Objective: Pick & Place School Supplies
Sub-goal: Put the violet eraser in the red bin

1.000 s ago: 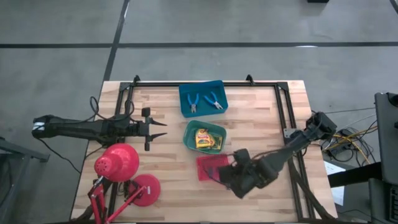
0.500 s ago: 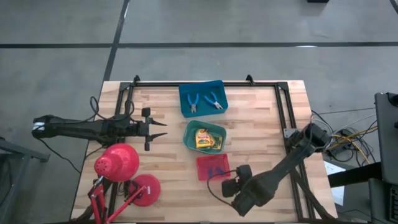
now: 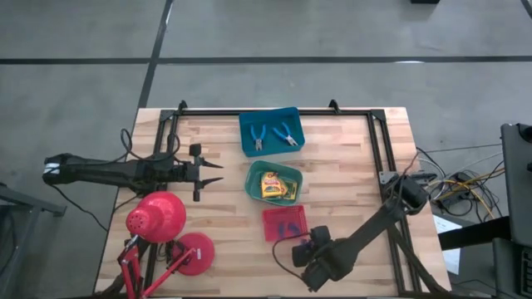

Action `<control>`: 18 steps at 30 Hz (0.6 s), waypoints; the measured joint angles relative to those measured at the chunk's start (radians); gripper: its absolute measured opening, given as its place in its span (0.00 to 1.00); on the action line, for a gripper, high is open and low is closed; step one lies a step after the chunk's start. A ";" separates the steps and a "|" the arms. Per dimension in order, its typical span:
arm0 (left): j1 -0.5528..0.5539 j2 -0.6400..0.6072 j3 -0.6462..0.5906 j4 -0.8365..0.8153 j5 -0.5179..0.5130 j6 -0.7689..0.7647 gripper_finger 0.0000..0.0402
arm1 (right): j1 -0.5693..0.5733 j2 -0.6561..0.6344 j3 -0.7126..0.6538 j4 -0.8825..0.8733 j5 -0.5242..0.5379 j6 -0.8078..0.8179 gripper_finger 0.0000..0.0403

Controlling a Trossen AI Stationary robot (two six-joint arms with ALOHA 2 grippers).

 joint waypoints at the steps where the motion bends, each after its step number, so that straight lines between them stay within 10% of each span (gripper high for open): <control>1: 0.000 0.000 0.000 0.000 0.000 0.000 0.42 | -0.002 0.007 0.002 -0.001 -0.003 0.000 0.45; 18: 0.000 0.000 0.000 -0.007 0.000 0.000 0.42 | -0.025 0.028 -0.004 -0.015 -0.057 -0.001 0.39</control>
